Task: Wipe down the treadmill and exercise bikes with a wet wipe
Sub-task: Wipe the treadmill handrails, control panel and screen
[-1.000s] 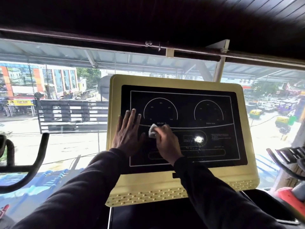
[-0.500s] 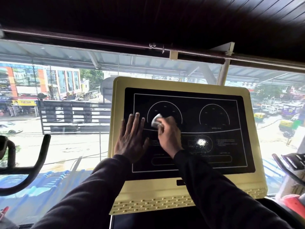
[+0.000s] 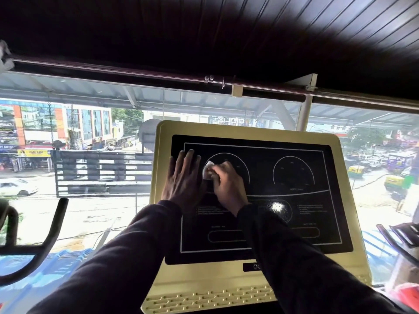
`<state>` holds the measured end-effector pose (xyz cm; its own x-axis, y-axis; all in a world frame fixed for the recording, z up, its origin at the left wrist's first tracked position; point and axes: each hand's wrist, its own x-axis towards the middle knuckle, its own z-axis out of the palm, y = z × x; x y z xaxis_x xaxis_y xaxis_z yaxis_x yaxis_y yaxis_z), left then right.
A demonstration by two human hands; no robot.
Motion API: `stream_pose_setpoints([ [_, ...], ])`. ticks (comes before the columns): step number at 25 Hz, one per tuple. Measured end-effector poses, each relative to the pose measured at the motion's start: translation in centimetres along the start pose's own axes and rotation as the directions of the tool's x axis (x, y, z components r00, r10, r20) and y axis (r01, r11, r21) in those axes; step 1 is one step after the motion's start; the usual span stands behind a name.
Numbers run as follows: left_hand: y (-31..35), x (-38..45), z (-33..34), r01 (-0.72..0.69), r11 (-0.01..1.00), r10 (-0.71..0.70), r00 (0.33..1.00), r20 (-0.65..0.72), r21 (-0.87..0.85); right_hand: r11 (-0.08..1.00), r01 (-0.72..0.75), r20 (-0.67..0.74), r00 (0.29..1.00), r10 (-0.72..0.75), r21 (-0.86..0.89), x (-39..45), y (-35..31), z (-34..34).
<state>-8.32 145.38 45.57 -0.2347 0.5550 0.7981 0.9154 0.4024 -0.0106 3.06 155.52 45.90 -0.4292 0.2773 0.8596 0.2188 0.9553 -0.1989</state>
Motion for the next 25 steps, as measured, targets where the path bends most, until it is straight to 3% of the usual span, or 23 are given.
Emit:
stream_pose_setpoints([
  [3,-0.4,0.2,1.2,-0.027,0.995,0.022,0.999,0.05,0.095,0.963,-0.268,-0.205,0.941,0.271,0.042,2.1,1.2,-0.8],
  [4,-0.4,0.3,1.3,-0.036,0.993,0.031,0.998,0.05,0.113,0.964,-0.264,-0.214,0.94,0.267,0.044,2.4,0.9,-0.6],
  [6,-0.3,0.6,1.4,-0.045,0.992,0.04,0.998,0.045,0.121,0.998,-0.061,-0.114,0.992,0.058,-0.023,2.5,0.1,0.2],
  [8,-0.2,0.6,1.2,-0.046,0.992,0.041,0.998,0.045,0.114,0.989,0.132,-0.017,0.991,-0.134,-0.066,2.7,0.6,0.1],
  [9,-0.3,0.6,1.1,-0.044,0.993,0.038,0.998,0.056,0.113,0.988,0.136,-0.035,0.99,-0.139,-0.075,3.2,1.2,-0.2],
  [12,-0.2,0.2,0.9,-0.029,0.994,0.021,0.997,0.068,0.107,0.994,-0.113,-0.216,0.97,0.111,0.003,4.5,1.5,-0.7],
  [13,-0.1,0.2,0.7,-0.018,0.995,0.012,0.998,0.064,0.098,0.993,-0.117,-0.214,0.97,0.119,0.022,4.5,0.9,-0.5],
  [16,0.1,2.2,-0.3,0.014,1.0,-0.014,0.999,-0.036,-0.022,0.991,0.132,-0.042,0.99,-0.132,0.007,4.2,0.4,-0.3],
  [17,0.1,3.5,-0.7,0.01,0.998,-0.015,0.998,-0.068,-0.062,0.989,0.147,-0.04,0.988,-0.146,0.013,4.7,0.9,-0.7],
  [20,-0.1,6.2,-0.7,-0.019,0.998,0.016,0.999,-0.043,-0.067,0.994,-0.09,-0.211,0.972,0.102,0.066,6.6,1.9,-1.3],
  [21,0.1,6.5,-0.5,-0.014,0.999,0.014,1.0,-0.01,-0.042,0.994,-0.102,-0.198,0.974,0.108,0.04,7.1,1.6,-1.1],
  [24,0.4,6.5,0.3,-0.003,1.0,0.003,1.0,0.015,0.017,0.989,0.13,-0.044,0.99,-0.133,-0.067,7.5,1.9,-0.5],
  [25,0.4,6.4,0.3,-0.007,1.0,0.007,1.0,0.002,0.03,0.988,0.134,-0.058,0.989,-0.139,-0.074,8.0,2.4,-1.0],
])
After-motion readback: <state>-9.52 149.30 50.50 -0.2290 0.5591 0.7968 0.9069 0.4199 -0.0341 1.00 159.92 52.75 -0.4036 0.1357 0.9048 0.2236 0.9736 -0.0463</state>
